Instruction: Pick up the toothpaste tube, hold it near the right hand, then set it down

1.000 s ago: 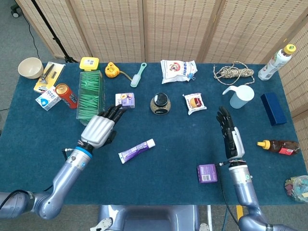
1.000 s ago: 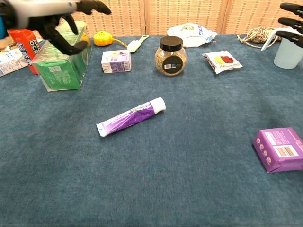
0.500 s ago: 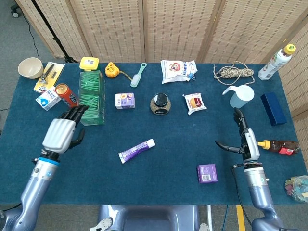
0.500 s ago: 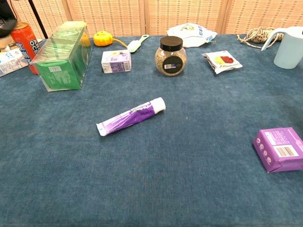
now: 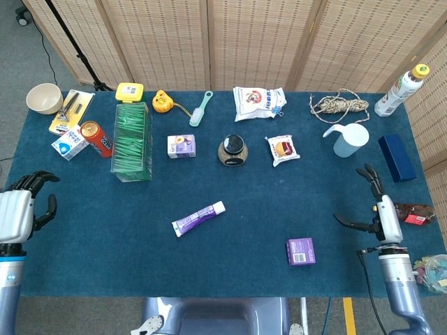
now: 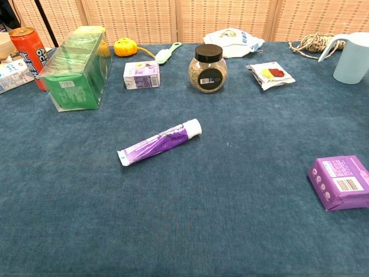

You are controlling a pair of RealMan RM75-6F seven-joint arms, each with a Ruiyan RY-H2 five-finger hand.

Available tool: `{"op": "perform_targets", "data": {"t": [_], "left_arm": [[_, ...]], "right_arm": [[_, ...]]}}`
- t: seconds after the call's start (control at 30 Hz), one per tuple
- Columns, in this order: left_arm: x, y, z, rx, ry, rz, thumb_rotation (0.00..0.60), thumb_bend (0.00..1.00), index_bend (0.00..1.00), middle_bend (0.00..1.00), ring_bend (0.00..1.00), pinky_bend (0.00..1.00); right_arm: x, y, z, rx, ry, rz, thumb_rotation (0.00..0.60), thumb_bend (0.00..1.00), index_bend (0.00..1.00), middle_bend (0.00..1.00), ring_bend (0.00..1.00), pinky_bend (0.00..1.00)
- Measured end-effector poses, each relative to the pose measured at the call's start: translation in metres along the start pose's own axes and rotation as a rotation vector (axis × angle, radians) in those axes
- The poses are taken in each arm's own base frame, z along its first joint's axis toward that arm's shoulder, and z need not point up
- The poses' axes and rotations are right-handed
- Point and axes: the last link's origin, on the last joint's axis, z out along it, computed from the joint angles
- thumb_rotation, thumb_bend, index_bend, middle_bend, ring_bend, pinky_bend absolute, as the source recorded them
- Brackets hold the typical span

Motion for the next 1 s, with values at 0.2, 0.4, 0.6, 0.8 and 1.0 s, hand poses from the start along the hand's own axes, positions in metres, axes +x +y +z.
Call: {"op": "perform_targets", "data": {"t": [0.2, 0.4, 0.6, 0.8, 1.0], "left_arm": [[-0.004, -0.021, -0.020, 0.042, -0.069, 0.048, 0.600, 0.54, 0.21, 0.22, 0.17, 0.28], [-0.005, -0.039, -0.040, 0.079, -0.172, 0.139, 0.600, 0.53, 0.02, 0.03, 0.01, 0.08], [-0.001, -0.043, -0.049, 0.096, -0.164, 0.167, 0.600, 0.53, 0.01, 0.00, 0.00, 0.02], [0.001, -0.039, -0.049, 0.082, -0.122, 0.169, 0.600, 0.53, 0.02, 0.00, 0.00, 0.02], [-0.001, -0.037, -0.050, 0.077, -0.126, 0.156, 0.600, 0.53, 0.04, 0.01, 0.00, 0.02]], "right_arm": [[0.016, 0.005, -0.013, -0.017, 0.032, -0.199, 0.600, 0.00, 0.13, 0.03, 0.00, 0.00], [0.030, 0.008, -0.028, -0.039, 0.072, -0.434, 0.600, 0.00, 0.12, 0.02, 0.00, 0.00], [0.043, 0.008, -0.049, -0.072, 0.125, -0.576, 0.600, 0.00, 0.11, 0.01, 0.00, 0.00], [0.044, 0.007, -0.057, -0.087, 0.135, -0.592, 0.600, 0.00, 0.10, 0.01, 0.00, 0.00], [0.045, 0.006, -0.062, -0.086, 0.145, -0.591, 0.600, 0.00, 0.09, 0.01, 0.00, 0.00]]}}
